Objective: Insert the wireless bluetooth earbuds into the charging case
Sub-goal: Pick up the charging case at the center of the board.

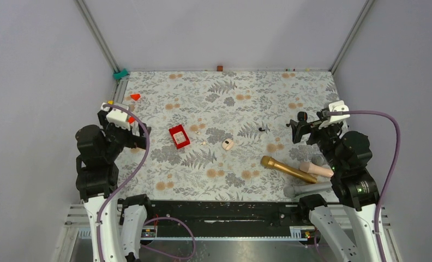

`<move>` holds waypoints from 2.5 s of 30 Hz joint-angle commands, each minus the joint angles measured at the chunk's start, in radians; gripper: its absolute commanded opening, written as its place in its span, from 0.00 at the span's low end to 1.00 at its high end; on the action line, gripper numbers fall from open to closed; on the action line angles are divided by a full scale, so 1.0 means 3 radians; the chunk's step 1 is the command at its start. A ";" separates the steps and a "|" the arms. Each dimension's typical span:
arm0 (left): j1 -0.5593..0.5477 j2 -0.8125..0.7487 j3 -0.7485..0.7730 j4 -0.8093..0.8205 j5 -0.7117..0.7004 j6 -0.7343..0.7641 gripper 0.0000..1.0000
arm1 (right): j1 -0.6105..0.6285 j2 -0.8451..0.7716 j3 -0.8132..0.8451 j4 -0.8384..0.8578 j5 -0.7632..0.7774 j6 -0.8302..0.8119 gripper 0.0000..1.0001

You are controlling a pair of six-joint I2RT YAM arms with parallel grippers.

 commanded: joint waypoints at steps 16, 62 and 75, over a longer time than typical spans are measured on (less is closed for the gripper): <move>0.0025 0.0047 -0.0111 -0.0036 0.0637 0.0176 0.98 | -0.0183 0.1196 0.0544 -0.0223 0.1069 0.0345 0.99; -0.1437 0.0849 -0.0199 0.0454 -0.0038 0.0577 0.99 | -0.0983 0.3895 0.1883 -0.1151 -0.1058 0.0441 0.99; -0.2233 0.2794 0.0502 0.0387 0.0703 0.2847 0.99 | -0.0983 0.3874 0.1787 -0.1129 -0.0881 0.0195 0.99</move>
